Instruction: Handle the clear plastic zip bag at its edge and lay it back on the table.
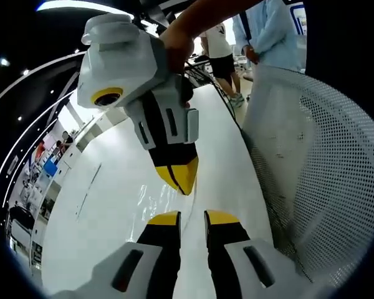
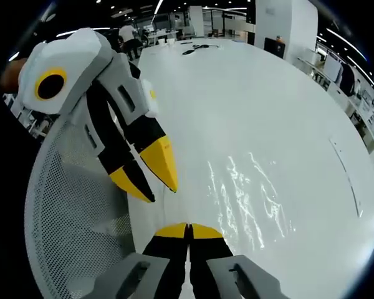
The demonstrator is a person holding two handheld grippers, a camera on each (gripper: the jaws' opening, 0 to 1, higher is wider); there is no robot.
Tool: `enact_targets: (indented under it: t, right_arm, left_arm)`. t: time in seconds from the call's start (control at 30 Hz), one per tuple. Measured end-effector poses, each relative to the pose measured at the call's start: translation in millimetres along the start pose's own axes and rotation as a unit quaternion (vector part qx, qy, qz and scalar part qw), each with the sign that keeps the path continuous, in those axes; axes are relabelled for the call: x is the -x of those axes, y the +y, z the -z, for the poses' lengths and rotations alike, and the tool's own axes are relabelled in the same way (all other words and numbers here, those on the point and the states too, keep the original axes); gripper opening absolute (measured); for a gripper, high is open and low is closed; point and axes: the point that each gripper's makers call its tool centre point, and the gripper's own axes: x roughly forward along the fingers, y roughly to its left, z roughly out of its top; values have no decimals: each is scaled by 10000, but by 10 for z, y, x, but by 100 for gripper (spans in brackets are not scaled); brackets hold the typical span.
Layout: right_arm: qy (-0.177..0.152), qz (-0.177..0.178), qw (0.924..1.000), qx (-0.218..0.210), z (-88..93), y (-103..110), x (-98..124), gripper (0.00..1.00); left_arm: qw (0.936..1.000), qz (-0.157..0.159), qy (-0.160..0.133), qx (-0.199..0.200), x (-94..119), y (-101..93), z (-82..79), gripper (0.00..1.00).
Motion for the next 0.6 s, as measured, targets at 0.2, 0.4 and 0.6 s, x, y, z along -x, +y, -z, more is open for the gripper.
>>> enact_targets:
  t: [0.2, 0.4, 0.6]
  right_arm:
    - [-56, 41, 10000, 65, -17, -41, 17, 0]
    - [-105, 112, 9998, 144, -40, -46, 51, 0]
    - [-176, 186, 9995, 171, -79, -85, 88, 0]
  left_arm:
    - [9996, -36, 178, -196, -30, 13, 19, 11]
    - [9988, -102, 285, -391, -39, 52, 21, 6]
    - [9979, -142, 366, -510, -38, 80, 30, 3]
